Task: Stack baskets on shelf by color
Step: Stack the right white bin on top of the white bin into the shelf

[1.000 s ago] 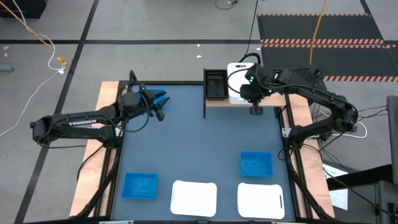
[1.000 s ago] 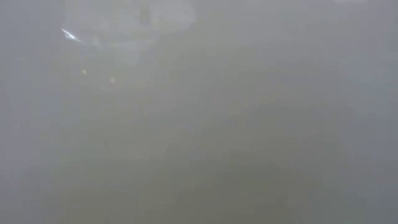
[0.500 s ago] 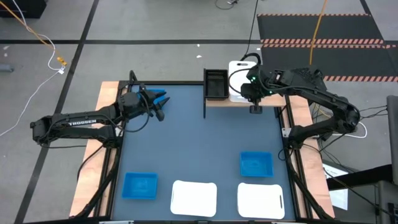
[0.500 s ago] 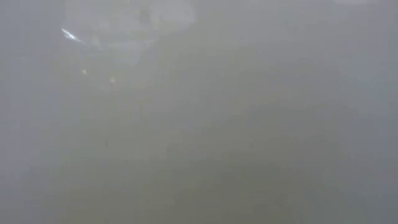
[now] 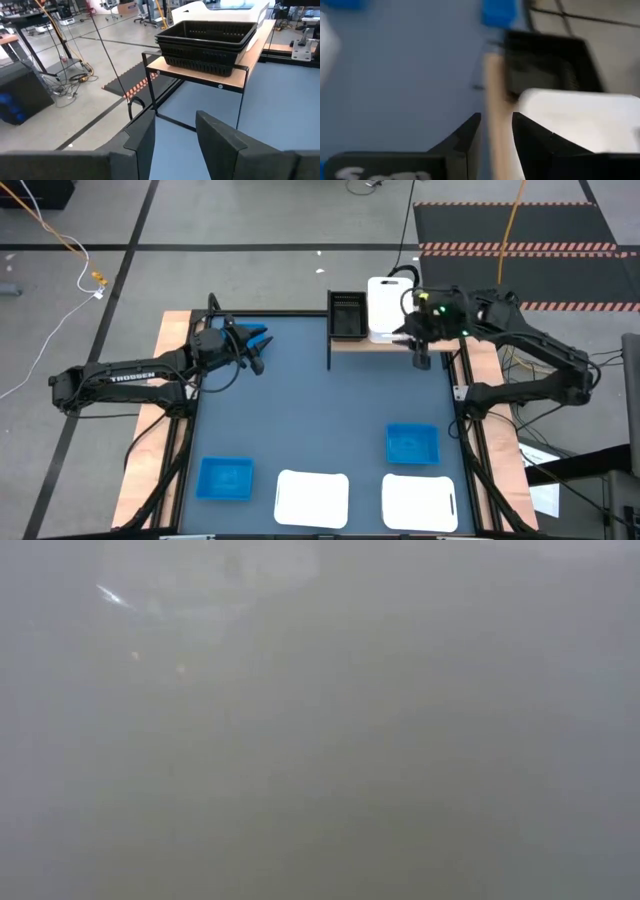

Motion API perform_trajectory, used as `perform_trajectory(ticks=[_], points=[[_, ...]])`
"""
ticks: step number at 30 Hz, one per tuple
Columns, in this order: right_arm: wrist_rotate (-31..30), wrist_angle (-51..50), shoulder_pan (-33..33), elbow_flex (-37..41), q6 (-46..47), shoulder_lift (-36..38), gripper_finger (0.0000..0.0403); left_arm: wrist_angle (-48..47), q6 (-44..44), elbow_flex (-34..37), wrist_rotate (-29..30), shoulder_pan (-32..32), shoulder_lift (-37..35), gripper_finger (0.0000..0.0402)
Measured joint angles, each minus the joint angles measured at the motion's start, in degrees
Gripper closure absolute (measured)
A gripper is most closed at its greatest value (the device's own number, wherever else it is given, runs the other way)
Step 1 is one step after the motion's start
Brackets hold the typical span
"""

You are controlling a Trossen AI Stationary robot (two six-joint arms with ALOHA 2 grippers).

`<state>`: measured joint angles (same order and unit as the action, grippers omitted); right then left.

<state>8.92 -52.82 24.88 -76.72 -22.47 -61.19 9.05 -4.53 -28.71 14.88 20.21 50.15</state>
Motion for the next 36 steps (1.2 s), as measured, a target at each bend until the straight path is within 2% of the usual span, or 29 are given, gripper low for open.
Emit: perform_trajectory(ticks=[2, 4, 9, 13, 21, 27, 29, 33, 36], points=[[3.13, 0.95, -3.15, 1.68, 2.08, 1.53, 0.0299, 0.1, -1.34, 0.0, -0.16, 0.0, 0.0, 0.0256], [3.33, 2.95, -7.71, 4.75, 3.97, 2.83, 0.0301, 0.08, -3.46, 0.0, -0.26, 0.01, 0.0, 0.0256], [-1.0, 9.96, -20.11, 14.74, 8.84, 3.57, 0.0302, 0.2, -6.71, 0.0, -0.33, 0.01, 0.0, 0.0256], [-4.88, 13.31, -29.61, 19.4, 11.26, 0.76, 0.0302, 0.41, -8.56, 0.0, -0.35, 0.01, 0.0, 0.0256], [-6.03, 15.52, -43.03, 17.22, 10.71, -6.32, 0.0302, 1.93, -12.4, 0.0, -0.4, 0.01, 0.0, 0.0256], [-7.96, 14.95, -47.13, 13.17, 7.48, -8.16, 0.0302, 2.57, -10.06, 0.0, -0.68, 0.01, 0.0, 0.0256], [-8.28, 14.84, -48.52, 11.8, 5.86, -8.2, 0.0302, 4.39, -5.27, 0.0, -4.27, -0.24, 0.01, 0.0256], [-9.32, 13.59, -52.37, 9.61, 4.54, -8.13, 0.0302, 11.29, 2.36, 0.0, -18.69, -3.72, 2.65, 0.0256], [-9.08, 10.96, -54.87, 9.45, 6.46, -8.13, 0.0302, 16.55, 4.59, 0.0, -20.72, -10.53, 6.61, 0.0256]])
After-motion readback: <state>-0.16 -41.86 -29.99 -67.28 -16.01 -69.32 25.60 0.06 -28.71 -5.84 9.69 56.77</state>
